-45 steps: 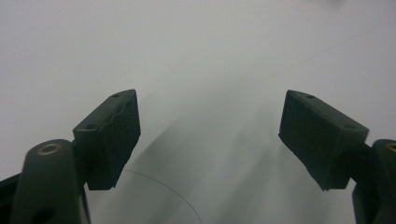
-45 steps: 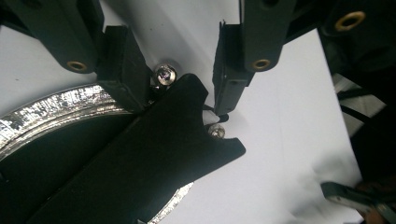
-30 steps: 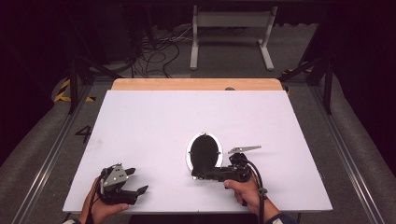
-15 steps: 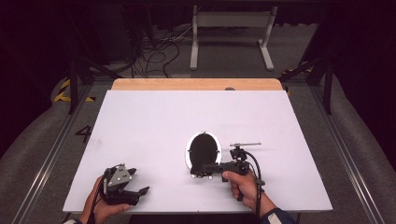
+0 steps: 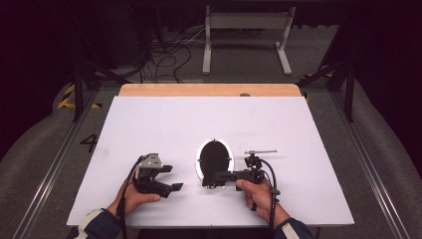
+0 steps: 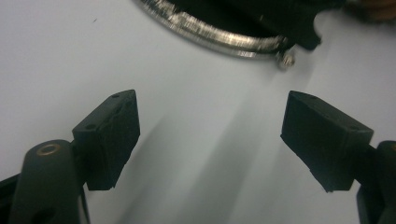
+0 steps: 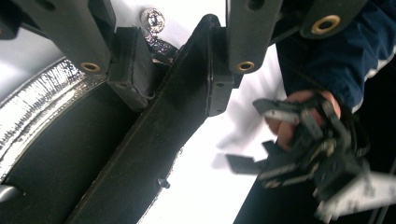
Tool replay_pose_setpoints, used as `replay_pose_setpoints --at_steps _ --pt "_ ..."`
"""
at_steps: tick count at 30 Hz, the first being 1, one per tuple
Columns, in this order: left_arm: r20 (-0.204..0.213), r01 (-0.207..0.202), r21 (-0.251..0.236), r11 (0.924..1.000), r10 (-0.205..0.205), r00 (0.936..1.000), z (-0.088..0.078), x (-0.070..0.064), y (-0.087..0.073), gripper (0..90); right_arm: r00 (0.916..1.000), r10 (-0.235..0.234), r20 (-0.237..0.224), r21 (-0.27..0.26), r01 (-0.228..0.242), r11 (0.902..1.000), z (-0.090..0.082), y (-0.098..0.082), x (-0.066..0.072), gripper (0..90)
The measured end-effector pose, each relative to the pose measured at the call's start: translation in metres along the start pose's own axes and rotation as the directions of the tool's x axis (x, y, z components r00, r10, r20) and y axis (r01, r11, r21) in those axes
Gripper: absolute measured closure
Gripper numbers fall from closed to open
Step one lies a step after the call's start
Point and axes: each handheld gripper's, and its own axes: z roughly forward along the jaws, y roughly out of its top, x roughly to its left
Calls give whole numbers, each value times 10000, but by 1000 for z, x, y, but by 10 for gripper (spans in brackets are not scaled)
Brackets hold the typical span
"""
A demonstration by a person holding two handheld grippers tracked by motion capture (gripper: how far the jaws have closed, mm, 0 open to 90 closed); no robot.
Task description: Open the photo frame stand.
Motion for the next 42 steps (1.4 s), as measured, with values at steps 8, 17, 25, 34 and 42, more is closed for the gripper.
replay_pose_setpoints --at_steps 8,17,25,34,42 --pt "357 432 230 9988 -440 9984 28 15 19 173 9973 -740 -16 -23 740 9973 0 -1 1 650" --pt "-8 476 -165 9987 -476 9989 44 16 35 165 9791 -2002 349 -29 2004 9797 -1 -3 11 651" --pt "868 946 -449 9945 -905 9921 52 19 44 156 9639 -2634 390 -84 2639 9645 -1 -4 13 651" --pt "1533 914 -423 9949 -840 9846 57 22 51 192 9559 -2921 310 -74 2925 9562 -2 -4 14 656" --pt "1431 537 -1259 9906 -354 9891 42 23 55 468 9574 -2836 540 -178 2849 9584 -4 -3 13 709"
